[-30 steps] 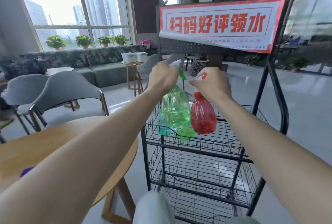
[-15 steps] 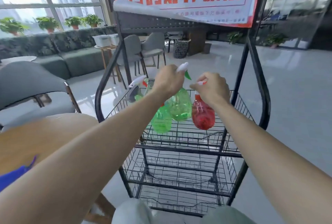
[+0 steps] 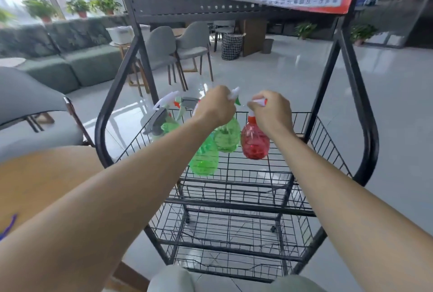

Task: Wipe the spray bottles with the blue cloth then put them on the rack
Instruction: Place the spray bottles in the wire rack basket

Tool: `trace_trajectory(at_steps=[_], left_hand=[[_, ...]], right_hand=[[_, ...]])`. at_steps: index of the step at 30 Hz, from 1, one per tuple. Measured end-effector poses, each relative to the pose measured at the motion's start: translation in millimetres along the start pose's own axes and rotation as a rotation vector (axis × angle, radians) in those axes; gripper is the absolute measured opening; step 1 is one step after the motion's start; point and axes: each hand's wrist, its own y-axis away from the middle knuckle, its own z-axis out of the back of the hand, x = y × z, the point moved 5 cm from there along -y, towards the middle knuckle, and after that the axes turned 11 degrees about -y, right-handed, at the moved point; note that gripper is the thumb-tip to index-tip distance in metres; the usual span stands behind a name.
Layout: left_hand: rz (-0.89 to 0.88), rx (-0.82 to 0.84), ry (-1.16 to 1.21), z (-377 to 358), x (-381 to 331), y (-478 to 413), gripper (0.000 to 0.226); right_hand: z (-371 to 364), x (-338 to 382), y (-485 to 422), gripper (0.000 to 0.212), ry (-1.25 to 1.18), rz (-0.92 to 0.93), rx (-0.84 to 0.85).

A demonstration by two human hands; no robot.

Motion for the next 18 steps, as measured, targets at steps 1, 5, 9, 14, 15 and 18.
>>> trace_trajectory(at_steps=[1,5,9,14,15,18], left_hand=[[-0.001,0.011,-0.008,0.2,-0.9,-0.5,0.027],[-0.009,0.023,-0.057,6.3,-4.5,-2.4,0.027],[-0.076,0.003,-0.137,22.5,-10.8,7.6,0.035],[-0.221,-0.097,-0.209,65.8,-17.3,32.6,0.039],[-0.229,-0.109,-0.215,75.2,-15.6,38.8,0.037],[-0.217,-0.152,-0.241,107.3,-4.4,62.1,0.031]], right_hand=[[-1.4,0.4,-2.0,0.014,0.016,0.0,0.001],[-1.6,10.0,-4.5,0.026,0.132,0.014,0.029],[0.3,25.6,1.8,0.031,0.261,0.051,0.083],[5.3,64.4,15.6,0.032,0.411,0.111,0.049],[1.9,74.9,19.2,0.032,0.376,0.118,0.068],[-14.7,110.8,34.7,0.032,0.242,0.134,0.154]])
